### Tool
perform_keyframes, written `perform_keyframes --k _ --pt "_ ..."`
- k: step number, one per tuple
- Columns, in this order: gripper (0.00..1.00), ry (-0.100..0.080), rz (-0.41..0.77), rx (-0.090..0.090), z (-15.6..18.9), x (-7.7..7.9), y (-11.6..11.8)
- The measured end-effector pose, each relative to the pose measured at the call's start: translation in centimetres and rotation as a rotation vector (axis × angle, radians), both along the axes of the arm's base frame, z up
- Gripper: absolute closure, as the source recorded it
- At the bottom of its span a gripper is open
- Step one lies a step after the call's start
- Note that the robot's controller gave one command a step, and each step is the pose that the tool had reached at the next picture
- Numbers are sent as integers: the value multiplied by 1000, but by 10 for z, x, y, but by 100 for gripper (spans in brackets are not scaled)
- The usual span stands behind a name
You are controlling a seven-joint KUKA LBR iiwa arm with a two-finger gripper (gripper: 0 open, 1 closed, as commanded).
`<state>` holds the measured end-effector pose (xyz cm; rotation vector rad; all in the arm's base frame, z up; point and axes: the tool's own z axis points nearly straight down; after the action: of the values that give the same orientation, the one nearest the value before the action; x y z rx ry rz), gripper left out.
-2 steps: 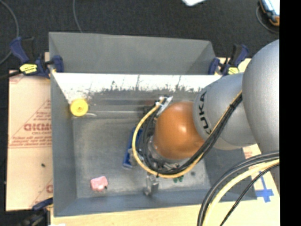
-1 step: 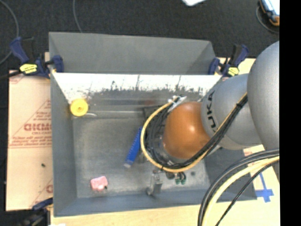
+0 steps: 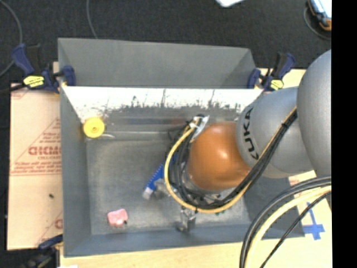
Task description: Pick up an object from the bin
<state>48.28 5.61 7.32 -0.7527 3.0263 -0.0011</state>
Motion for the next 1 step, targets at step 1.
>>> perform_keyframes --k 1 --pt "0 10 36 0 57 41 47"
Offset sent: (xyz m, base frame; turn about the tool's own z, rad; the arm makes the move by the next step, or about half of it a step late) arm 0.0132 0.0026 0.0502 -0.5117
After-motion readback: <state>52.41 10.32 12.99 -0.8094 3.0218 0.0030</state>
